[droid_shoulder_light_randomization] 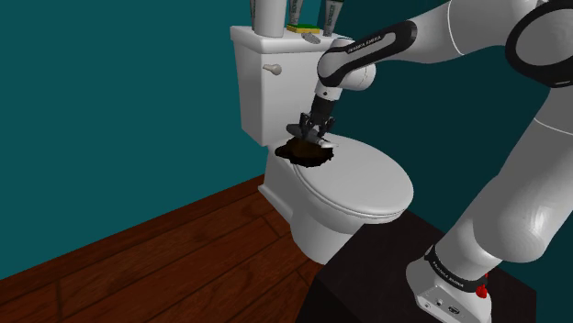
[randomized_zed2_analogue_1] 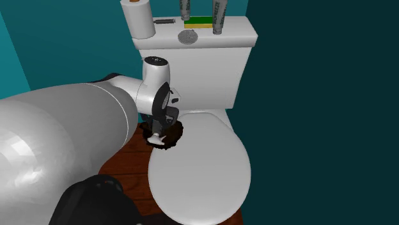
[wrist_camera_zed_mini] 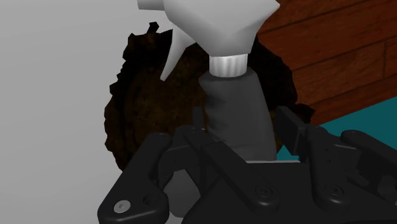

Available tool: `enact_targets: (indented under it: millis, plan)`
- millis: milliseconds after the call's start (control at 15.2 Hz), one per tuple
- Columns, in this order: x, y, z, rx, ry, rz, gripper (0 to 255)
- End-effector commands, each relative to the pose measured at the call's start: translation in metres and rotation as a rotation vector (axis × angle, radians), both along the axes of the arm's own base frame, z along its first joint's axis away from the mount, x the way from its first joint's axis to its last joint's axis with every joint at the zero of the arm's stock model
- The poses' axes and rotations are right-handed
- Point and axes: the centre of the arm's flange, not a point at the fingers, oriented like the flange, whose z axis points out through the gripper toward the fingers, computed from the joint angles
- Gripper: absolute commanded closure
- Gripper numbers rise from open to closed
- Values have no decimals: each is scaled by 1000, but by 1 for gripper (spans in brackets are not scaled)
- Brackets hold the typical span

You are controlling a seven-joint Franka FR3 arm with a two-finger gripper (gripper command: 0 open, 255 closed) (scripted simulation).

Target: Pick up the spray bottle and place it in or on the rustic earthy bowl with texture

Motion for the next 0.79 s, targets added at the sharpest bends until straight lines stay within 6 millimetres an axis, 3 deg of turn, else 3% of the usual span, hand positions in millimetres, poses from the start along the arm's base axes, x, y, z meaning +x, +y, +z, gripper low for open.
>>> enact_targets:
  millis: [0, 66, 396, 660, 726]
  plan:
    - [0, 0, 0, 0, 0, 0, 255]
    - [0, 0, 0, 0, 0, 0, 0]
    - [0, 0, 0, 0, 0, 0, 0]
    - [0, -10, 49, 0, 0, 0, 0]
    - [0, -10, 49, 0, 0, 0, 0]
